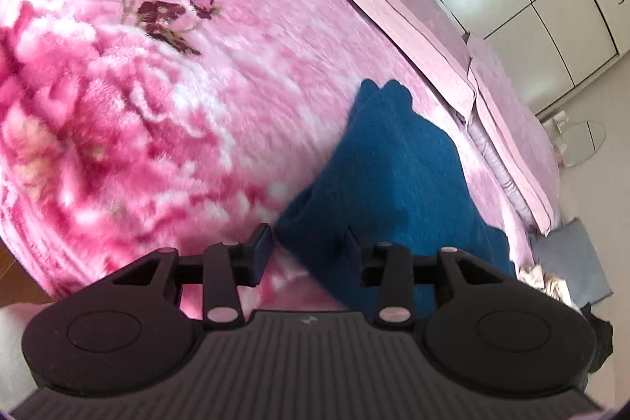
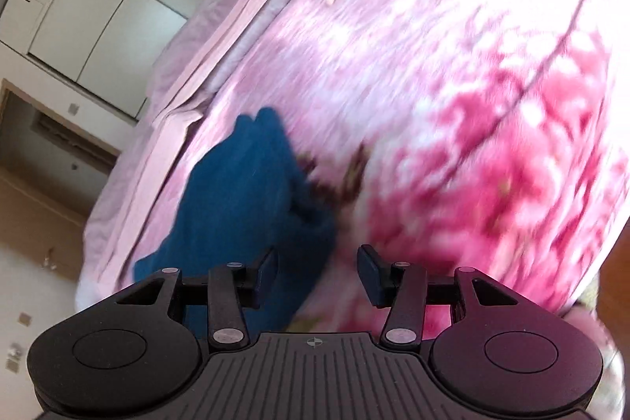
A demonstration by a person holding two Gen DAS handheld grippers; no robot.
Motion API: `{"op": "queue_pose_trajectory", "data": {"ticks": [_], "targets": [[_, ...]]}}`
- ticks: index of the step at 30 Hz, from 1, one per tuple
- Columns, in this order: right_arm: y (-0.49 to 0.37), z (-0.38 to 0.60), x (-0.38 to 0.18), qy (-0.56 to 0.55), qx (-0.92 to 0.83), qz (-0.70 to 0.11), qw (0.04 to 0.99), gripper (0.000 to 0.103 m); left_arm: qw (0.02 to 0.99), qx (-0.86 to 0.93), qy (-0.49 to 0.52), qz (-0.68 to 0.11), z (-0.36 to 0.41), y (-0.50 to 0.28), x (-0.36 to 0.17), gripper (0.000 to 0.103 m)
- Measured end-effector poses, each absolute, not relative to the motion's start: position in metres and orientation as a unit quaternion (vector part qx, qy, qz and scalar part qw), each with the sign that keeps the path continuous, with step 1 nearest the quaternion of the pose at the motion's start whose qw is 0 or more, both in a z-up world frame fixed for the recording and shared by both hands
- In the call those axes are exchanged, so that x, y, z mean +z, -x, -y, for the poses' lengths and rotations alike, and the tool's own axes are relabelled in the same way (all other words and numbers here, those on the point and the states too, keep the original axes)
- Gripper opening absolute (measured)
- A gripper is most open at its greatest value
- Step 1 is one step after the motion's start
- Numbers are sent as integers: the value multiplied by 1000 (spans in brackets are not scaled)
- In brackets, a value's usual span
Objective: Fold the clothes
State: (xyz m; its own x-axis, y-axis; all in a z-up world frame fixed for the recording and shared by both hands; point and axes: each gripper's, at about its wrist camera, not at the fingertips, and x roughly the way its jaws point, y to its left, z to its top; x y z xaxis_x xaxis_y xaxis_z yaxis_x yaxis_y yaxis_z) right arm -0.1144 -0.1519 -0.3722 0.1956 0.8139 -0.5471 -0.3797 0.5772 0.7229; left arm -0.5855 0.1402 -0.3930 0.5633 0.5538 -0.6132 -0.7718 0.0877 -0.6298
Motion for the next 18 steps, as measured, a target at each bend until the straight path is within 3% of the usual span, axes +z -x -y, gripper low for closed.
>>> {"op": "queue_pose_trajectory", "data": {"ticks": [1, 2, 3, 4, 14, 18], "targets": [[112, 149, -374, -223, 407, -491, 737, 48, 732, 454, 495, -113, -142, 585, -393, 26], [110, 146, -374, -217, 410, -490, 738, 48, 736, 454, 489, -117, -144, 585, -393, 16], [110, 144, -373, -205, 413, -487, 742, 36, 739, 453, 484, -121, -147, 584, -393, 11], [110, 142, -372, -193, 415, -485, 745, 12, 742, 453, 479, -125, -149, 584, -394, 11], [155, 164, -355, -198, 400, -481, 755, 10, 788, 470, 362, -164, -174, 589, -368, 11], [165, 163, -376, -169, 385, -501, 756, 11, 782, 457, 381, -186, -187, 587, -388, 18]]}}
